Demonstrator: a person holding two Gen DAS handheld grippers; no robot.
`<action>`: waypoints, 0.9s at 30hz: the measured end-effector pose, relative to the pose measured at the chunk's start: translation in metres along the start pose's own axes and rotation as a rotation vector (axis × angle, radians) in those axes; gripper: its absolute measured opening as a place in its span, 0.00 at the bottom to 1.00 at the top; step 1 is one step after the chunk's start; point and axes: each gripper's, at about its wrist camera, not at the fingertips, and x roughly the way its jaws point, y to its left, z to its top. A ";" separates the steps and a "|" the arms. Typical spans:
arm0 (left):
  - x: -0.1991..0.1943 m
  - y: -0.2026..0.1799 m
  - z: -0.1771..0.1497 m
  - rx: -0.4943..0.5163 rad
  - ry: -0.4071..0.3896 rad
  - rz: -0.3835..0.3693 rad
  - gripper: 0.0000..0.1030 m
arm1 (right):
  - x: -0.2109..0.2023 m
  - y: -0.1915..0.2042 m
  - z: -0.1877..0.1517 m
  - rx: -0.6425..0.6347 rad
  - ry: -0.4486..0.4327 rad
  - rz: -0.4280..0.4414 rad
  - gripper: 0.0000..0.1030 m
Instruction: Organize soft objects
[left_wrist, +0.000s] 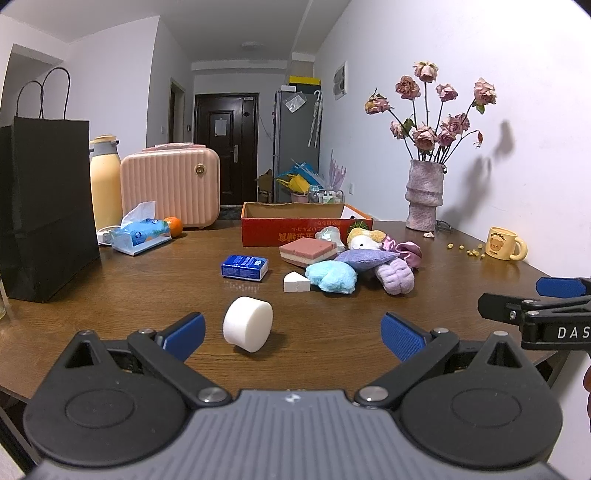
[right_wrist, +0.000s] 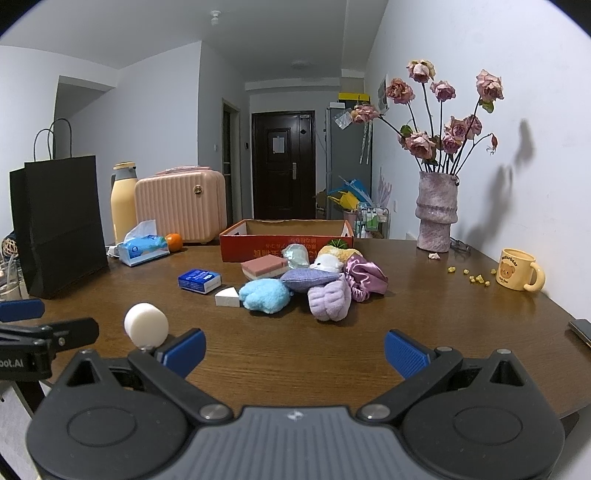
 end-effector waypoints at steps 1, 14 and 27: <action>0.000 0.000 0.000 -0.002 0.002 0.002 1.00 | 0.002 0.000 0.001 0.000 0.001 -0.001 1.00; 0.037 0.009 0.006 -0.027 0.057 0.002 1.00 | 0.030 -0.003 0.005 -0.006 0.038 0.005 1.00; 0.063 0.015 0.006 -0.030 0.080 -0.008 1.00 | 0.054 -0.005 0.005 -0.005 0.080 0.000 1.00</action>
